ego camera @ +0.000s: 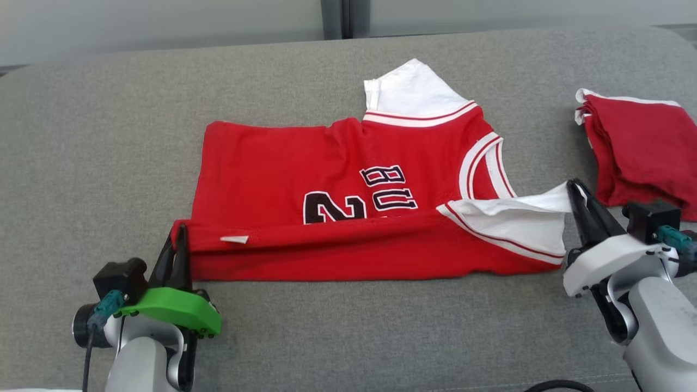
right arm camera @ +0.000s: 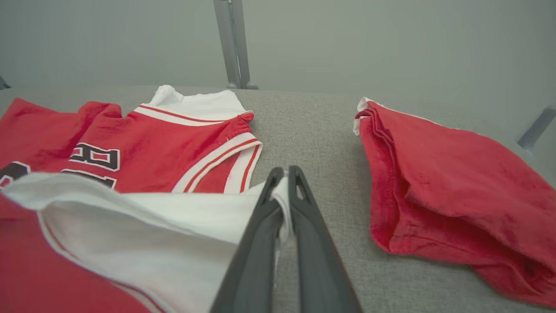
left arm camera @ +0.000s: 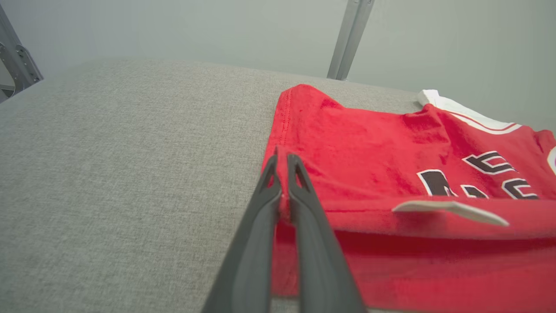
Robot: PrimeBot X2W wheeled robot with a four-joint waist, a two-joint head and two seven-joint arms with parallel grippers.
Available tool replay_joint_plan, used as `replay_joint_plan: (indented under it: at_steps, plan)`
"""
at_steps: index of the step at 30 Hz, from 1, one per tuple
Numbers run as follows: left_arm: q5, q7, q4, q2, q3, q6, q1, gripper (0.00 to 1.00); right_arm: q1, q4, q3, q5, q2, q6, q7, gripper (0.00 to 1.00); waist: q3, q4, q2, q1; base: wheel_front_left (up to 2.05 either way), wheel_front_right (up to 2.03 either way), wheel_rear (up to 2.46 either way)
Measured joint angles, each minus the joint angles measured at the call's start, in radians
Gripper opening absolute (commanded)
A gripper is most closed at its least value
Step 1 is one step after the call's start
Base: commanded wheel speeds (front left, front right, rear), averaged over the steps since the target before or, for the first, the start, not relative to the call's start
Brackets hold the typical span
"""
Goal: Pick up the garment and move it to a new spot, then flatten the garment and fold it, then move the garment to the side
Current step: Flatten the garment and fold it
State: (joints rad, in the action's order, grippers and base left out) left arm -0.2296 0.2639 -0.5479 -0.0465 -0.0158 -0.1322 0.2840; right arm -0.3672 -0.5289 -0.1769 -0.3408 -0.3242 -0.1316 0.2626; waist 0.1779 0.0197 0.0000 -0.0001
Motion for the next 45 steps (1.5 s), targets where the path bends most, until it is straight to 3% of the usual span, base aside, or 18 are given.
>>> replay_joint_plan:
  at_steps: [8,9,10,11,12,20,26,34,42,43,44,45]
  plan:
    - [0.011,0.0,-0.059,0.0,-0.005,0.0,0.077,0.0,-0.107,-0.117,0.006,0.035,0.027,0.0,0.0,0.0,0.078,0.017,0.0,0.0,0.0,0.0,0.0]
    - [0.011,0.0,-0.062,0.0,-0.008,0.0,0.082,0.0,-0.115,-0.126,0.011,0.038,0.031,0.0,0.0,0.23,0.084,0.018,0.0,0.0,0.0,0.0,0.0]
    - [0.011,0.0,-0.058,0.0,-0.011,0.0,0.084,0.13,-0.121,-0.134,0.018,0.038,0.036,0.0,0.0,0.79,0.09,0.02,0.0,0.0,0.0,0.0,0.0]
    - [0.013,0.0,-0.052,0.0,-0.014,0.005,0.086,0.75,-0.127,-0.133,0.024,0.041,0.04,0.0,0.0,1.0,0.095,0.022,0.0,0.0,0.0,0.0,0.0]
    - [0.013,0.0,-0.045,0.0,-0.019,0.011,0.087,1.0,-0.132,-0.128,0.034,0.045,0.045,0.0,0.0,1.0,0.099,0.023,0.0,0.0,0.0,0.0,0.0]
    - [-0.004,0.0,0.027,-0.001,-0.03,0.046,0.061,1.0,-0.079,0.015,0.131,0.091,0.062,0.0,0.0,1.0,0.099,0.029,0.0,0.0,0.0,0.0,0.0]
    - [-0.011,0.0,0.087,-0.001,-0.038,0.062,-0.032,1.0,0.073,0.088,0.111,0.076,0.097,0.0,0.0,1.0,0.079,0.02,0.0,0.0,0.0,0.0,0.0]
    - [-0.016,0.0,0.1,-0.001,-0.033,0.07,-0.074,1.0,0.136,0.061,0.097,0.042,0.12,0.0,0.0,1.0,0.074,0.006,0.0,0.0,0.0,0.0,0.0]
    - [-0.016,0.0,0.107,-0.001,-0.006,0.07,-0.073,1.0,0.116,-0.071,0.101,0.024,0.146,0.0,0.003,1.0,0.075,0.034,0.0,0.0,0.0,0.0,0.0]
    - [-0.017,0.0,0.108,-0.001,-0.006,0.07,-0.073,1.0,0.112,-0.084,0.088,0.022,0.144,0.001,0.005,0.96,0.075,0.038,0.0,0.0,0.0,0.0,0.0]
    - [-0.018,0.0,0.109,-0.001,-0.005,0.07,-0.073,1.0,0.108,-0.095,0.075,0.015,0.144,0.001,0.005,0.36,0.075,0.041,0.0,0.0001,0.0,0.0,0.0]
    - [-0.018,0.0,0.11,-0.001,-0.005,0.07,-0.073,1.0,0.103,-0.102,0.063,0.005,0.143,0.001,0.007,0.0,0.075,0.043,0.0,0.0001,0.0,0.0,0.0]
